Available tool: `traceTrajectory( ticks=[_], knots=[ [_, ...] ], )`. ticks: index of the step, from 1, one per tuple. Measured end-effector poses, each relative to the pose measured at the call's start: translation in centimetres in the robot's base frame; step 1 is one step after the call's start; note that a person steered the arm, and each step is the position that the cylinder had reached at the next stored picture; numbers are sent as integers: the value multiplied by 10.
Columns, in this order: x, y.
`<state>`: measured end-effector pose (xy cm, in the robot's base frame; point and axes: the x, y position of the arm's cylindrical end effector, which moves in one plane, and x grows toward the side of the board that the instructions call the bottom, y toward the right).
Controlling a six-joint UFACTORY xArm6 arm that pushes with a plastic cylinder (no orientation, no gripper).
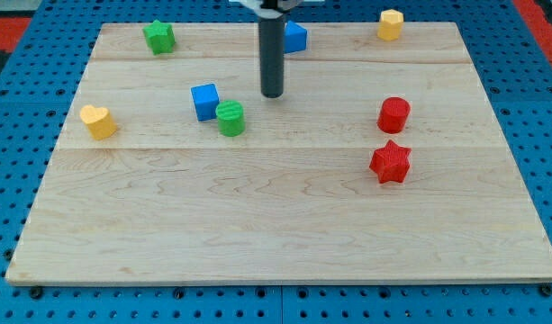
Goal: Slightly push the cube towards the left side of the board
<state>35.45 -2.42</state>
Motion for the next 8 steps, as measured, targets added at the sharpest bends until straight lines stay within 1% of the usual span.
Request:
traceTrajectory(
  ticks=[1,2,3,4,5,6,7,8],
  knots=[
    [5,-38],
    [9,-49],
    [16,-53],
    [13,-53],
    [-8,-51],
    [-17,-49],
    [-17,-49],
    [-30,44]
  ],
)
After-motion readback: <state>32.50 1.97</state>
